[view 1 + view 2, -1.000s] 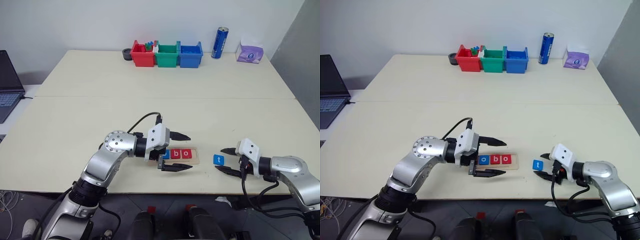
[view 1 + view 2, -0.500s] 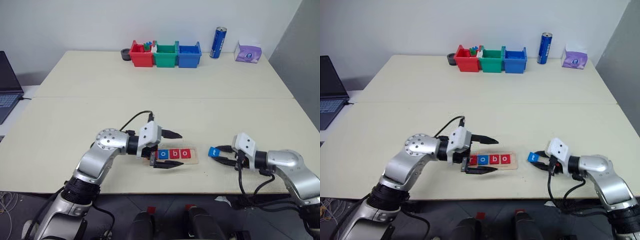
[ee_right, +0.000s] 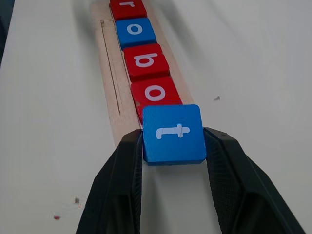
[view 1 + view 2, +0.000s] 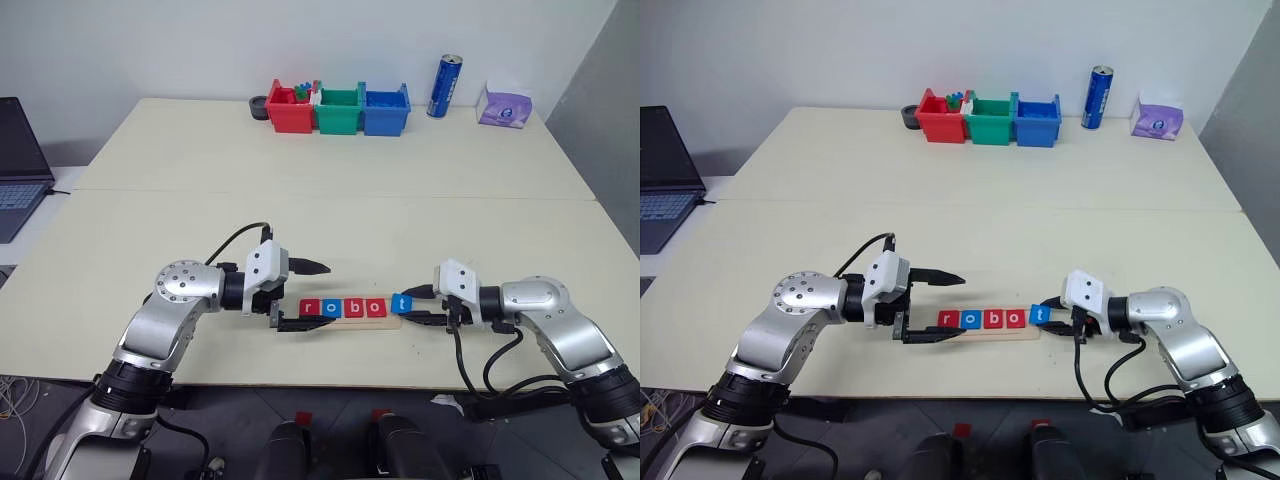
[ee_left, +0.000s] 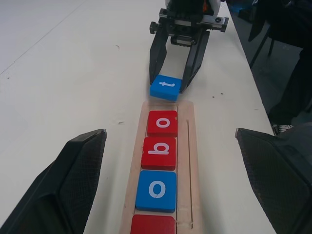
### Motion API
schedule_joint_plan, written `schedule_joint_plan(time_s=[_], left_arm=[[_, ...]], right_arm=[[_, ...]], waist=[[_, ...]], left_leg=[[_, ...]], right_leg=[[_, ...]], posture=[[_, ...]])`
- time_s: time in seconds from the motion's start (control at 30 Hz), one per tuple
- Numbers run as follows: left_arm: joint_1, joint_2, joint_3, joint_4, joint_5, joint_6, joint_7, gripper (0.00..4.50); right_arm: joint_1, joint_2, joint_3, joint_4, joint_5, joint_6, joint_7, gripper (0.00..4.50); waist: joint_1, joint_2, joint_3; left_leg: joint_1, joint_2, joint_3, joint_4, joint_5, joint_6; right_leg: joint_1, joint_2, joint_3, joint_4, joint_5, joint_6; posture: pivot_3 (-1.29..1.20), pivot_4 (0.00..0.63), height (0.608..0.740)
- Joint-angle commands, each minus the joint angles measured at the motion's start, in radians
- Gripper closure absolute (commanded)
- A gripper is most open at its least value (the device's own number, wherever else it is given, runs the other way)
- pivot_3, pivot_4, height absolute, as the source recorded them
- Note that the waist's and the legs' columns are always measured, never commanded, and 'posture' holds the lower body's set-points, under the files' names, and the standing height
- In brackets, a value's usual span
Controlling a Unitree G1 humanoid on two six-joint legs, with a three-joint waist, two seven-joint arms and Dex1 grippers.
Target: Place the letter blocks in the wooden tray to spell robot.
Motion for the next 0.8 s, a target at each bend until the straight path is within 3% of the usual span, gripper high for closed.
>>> schedule_joint_plan(time_s=[0.03, 0.8], left_arm=[[-0.001, 0.002, 0.021, -0.043, -0.020, 0.000, 0.008, 0.00], [-0.022, -0.010, 0.015, -0.034, -0.008, -0.001, 0.033, 0.00]], right_arm=[[-0.028, 0.002, 0.006, 0.008, -0.016, -0.038, 0.023, 3.04], [-0.092, 0.060, 0.048, 0.071, -0.085, -0.073, 0.043, 3.04]], waist=[[0.000, 0.000, 0.000], [-0.001, 0.000, 0.000]], left_leg=[[0.000, 0.000, 0.000, 0.000, 0.000, 0.000], [0.000, 0.000, 0.000, 0.000, 0.000, 0.000]], right_leg=[[0.000, 0.000, 0.000, 0.000, 0.000, 0.000], [0.000, 0.000, 0.000, 0.000, 0.001, -0.001]], posture=[[0.00, 0.150, 0.740], [0.00, 0.150, 0.740]])
